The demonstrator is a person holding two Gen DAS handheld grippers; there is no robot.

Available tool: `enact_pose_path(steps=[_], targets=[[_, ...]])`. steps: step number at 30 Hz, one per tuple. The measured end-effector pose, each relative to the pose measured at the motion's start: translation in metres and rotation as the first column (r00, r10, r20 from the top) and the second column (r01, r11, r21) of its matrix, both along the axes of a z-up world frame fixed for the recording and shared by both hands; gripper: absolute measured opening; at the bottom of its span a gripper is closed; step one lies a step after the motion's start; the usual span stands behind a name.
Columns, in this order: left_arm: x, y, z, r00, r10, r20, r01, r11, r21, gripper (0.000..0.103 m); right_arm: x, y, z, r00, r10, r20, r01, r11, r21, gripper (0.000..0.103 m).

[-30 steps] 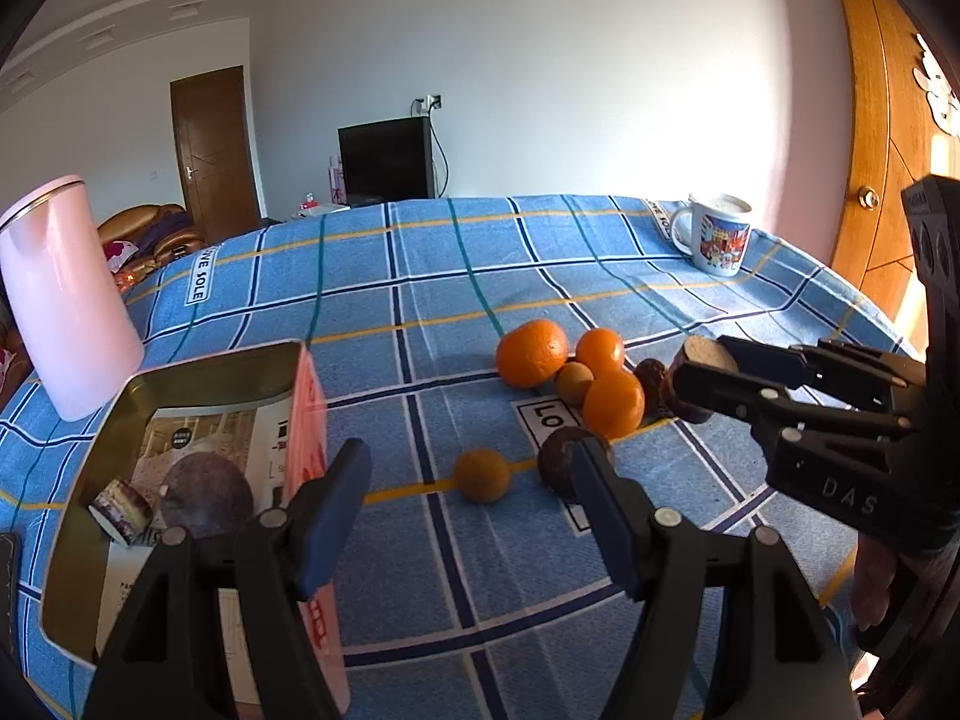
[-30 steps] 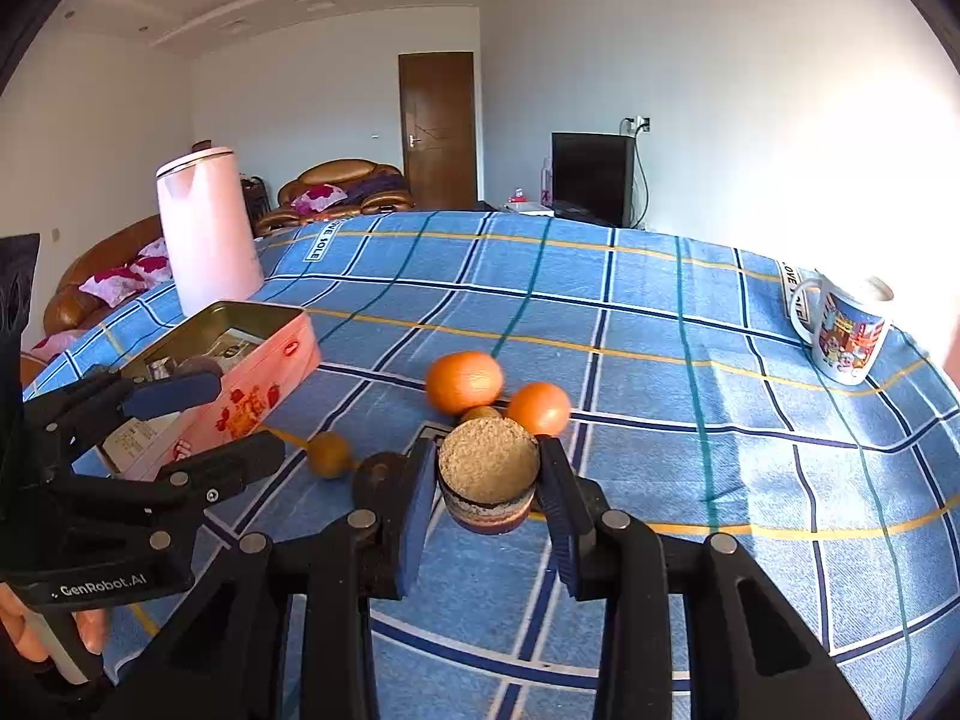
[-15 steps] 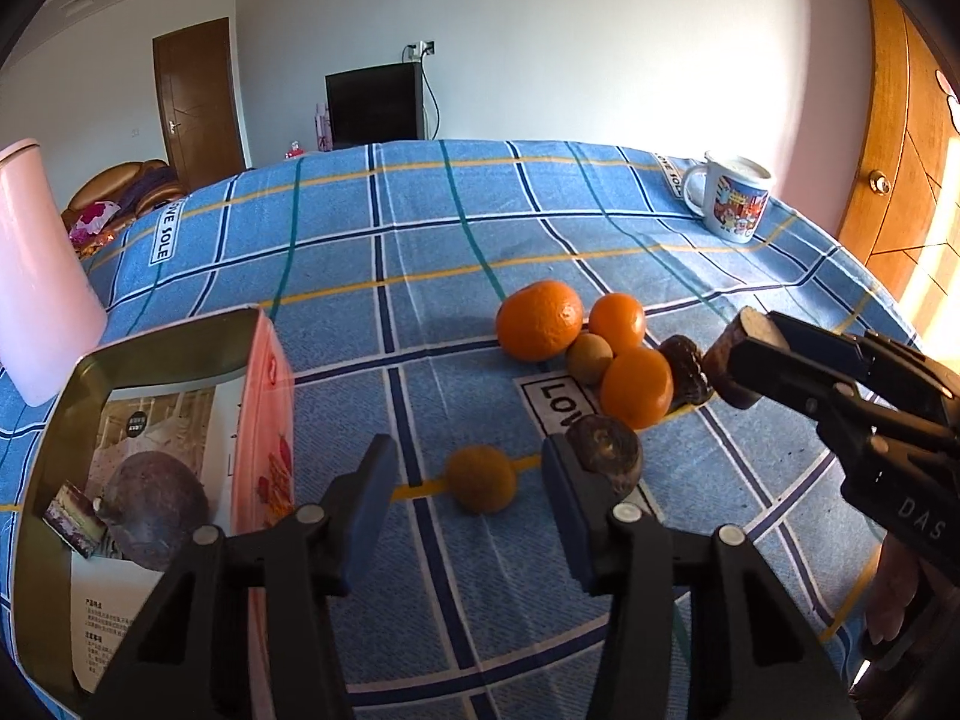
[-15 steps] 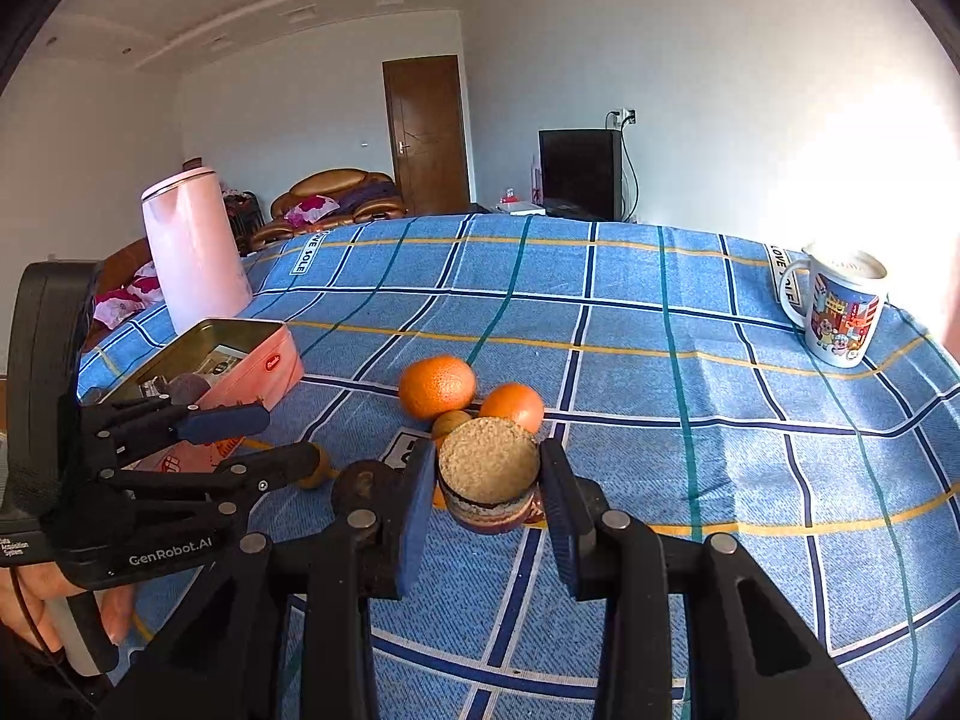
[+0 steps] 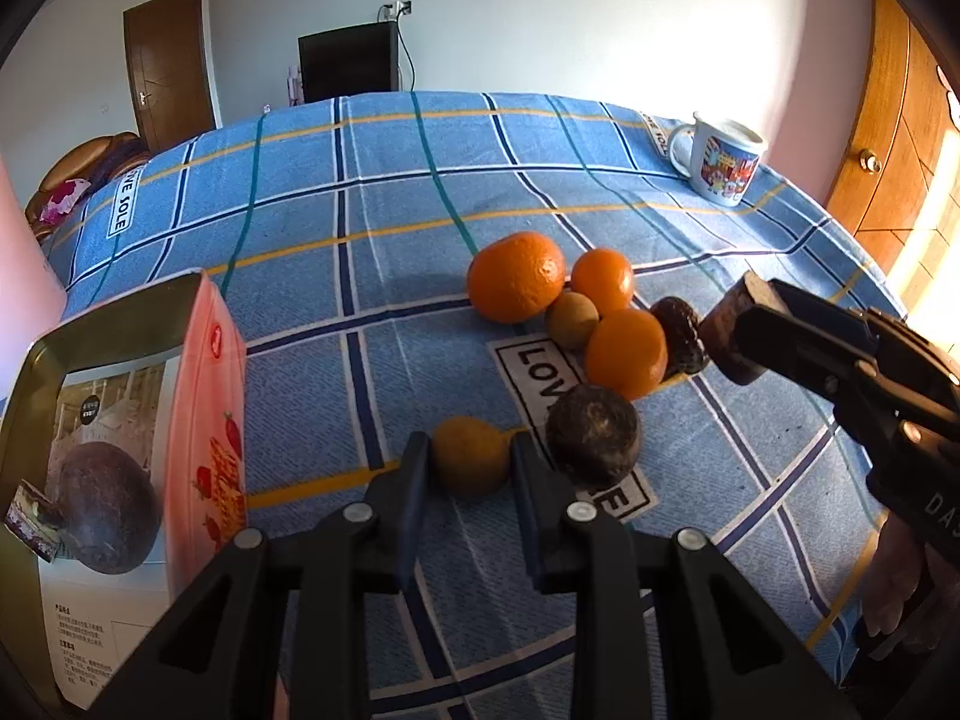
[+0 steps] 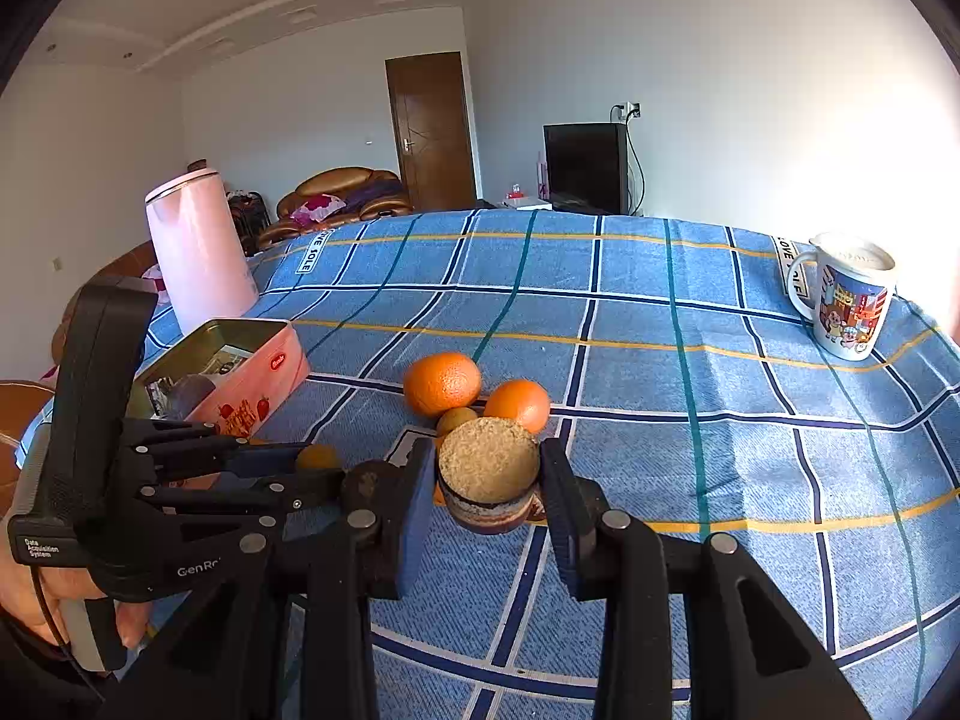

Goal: Organize fruits
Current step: 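Grasp the small yellow-orange fruit with the left gripper while the right gripper holds the rice cake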

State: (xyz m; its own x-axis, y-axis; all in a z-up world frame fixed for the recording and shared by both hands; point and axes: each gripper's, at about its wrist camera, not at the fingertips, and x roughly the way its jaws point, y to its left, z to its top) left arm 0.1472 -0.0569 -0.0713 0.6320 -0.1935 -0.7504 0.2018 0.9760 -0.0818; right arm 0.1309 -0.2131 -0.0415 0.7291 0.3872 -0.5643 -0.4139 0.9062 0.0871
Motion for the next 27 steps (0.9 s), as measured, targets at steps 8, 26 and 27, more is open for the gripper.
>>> enact_pose_path(steps=[8,26,27], targets=[[-0.017,0.008,0.017,0.991,0.025,0.129,-0.021,0.999,-0.030,0.028,-0.007,-0.006,0.005,0.999,0.006,0.041,-0.008,0.999,0.046,0.037],[-0.041,0.016,0.035,0.951,0.070,0.302,-0.061,0.997,-0.040,0.028,-0.022,-0.009,0.014,0.991,0.005,0.137,-0.013,0.998,0.060,0.037],[-0.042,0.016,0.036,0.949,0.072,0.308,-0.063,0.997,-0.039,0.029,-0.023,-0.009,0.014,0.990,0.004,0.141,-0.013,0.998,0.061,0.037]])
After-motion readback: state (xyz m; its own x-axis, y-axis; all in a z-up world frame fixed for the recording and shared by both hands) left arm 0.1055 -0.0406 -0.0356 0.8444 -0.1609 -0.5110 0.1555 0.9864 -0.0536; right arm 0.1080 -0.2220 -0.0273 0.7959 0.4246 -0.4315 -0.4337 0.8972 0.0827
